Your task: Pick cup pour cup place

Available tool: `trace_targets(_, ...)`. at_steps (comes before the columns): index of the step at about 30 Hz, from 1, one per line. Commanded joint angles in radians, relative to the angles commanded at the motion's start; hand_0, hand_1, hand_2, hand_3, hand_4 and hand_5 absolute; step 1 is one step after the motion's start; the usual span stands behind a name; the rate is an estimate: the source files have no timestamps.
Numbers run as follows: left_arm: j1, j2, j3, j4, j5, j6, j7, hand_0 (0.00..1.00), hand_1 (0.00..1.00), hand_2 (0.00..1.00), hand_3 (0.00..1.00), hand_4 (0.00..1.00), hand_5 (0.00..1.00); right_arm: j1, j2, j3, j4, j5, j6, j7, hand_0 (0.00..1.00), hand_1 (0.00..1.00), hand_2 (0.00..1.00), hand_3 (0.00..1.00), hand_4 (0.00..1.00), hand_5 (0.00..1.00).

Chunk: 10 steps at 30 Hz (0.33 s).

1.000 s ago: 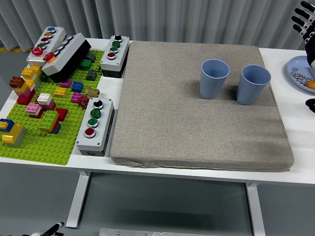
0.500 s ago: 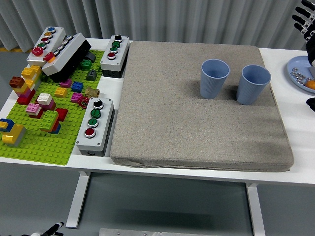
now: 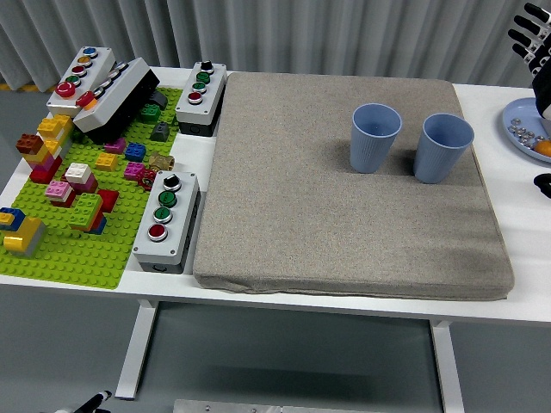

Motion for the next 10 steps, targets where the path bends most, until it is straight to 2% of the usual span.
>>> trace_targets(10,0.002,0.000,-0.001,0.000,0.000,0.000,-0.001,0.834,0.835,0.878,0.807,0.639,0.998,-0.002,0.000,0.002,0.001,-0.010,-0.005,-0.004,0.938,0.797,0.788,0.791,0.780,0.998)
